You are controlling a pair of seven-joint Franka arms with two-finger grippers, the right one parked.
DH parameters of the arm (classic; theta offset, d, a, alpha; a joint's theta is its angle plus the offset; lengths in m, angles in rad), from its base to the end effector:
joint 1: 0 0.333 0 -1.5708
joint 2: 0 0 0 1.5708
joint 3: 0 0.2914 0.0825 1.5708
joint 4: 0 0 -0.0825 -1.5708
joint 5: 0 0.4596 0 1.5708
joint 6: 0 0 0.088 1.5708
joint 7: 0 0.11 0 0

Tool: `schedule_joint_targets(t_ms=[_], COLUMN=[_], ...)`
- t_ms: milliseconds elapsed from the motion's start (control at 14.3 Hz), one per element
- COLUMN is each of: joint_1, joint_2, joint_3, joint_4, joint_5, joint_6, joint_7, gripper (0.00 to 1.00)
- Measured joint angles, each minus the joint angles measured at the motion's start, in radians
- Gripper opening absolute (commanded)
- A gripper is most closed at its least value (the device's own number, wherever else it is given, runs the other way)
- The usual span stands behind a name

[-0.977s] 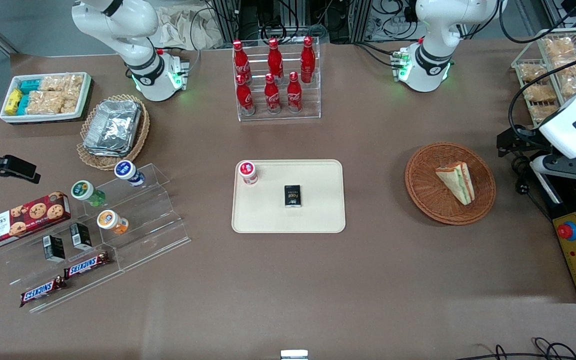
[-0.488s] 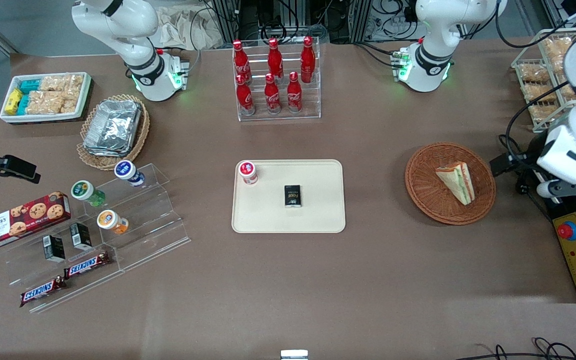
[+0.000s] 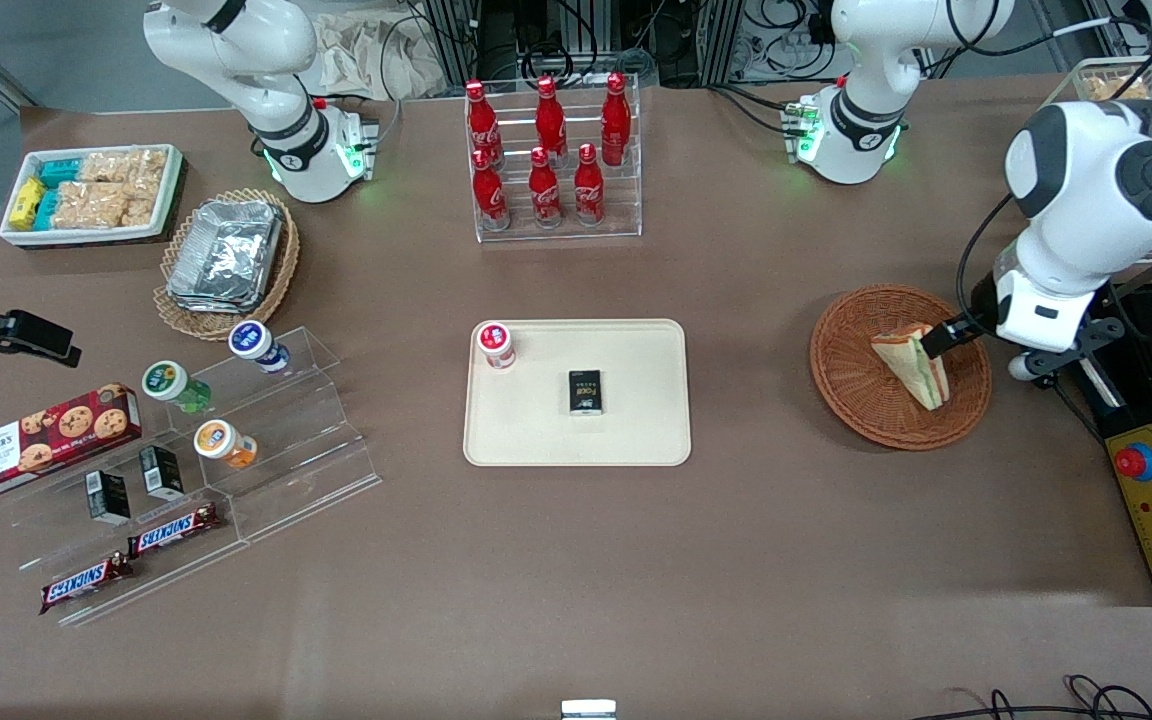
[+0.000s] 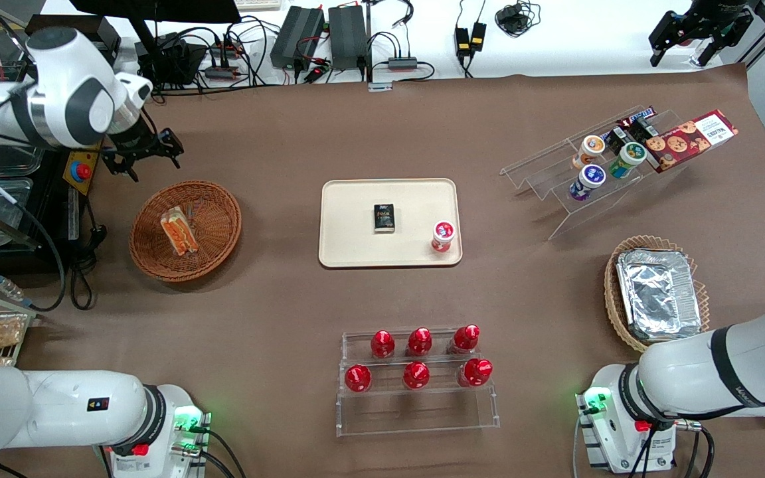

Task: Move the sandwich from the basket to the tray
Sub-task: 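Move the left gripper down over the sandwich in the wicker basket, then close the left gripper on the wrapped sandwich in the basket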

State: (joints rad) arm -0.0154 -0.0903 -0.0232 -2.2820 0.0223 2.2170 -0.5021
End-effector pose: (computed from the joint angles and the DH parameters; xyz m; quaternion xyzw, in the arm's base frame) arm 0.5681 -0.0211 0.3226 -0.9746 -0.2233 -0.0149 0.0063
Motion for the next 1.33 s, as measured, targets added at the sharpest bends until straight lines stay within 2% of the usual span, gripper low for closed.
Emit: schedule_joint_targets(t_ms=[419, 767, 837, 977, 1326], joint_1=[0.025, 0.037, 0.039, 0.042, 0.045], joint_2=[0.036, 0.138, 0.158, 0.191, 0.208], joint_3=[0.001, 0.002, 0.002, 0.002, 0.002], joint_4=[-0.189, -0.251, -0.258, -0.265, -0.264], joint_5=[0.0, -0.002, -0.002, -0.002, -0.002], joint_6=[0.274, 0.451, 0.481, 0.51, 0.518], joint_7=[-0.08, -0.099, -0.099, -0.099, -0.105], gripper=[1.0, 1.0, 0.92, 0.0, 0.0])
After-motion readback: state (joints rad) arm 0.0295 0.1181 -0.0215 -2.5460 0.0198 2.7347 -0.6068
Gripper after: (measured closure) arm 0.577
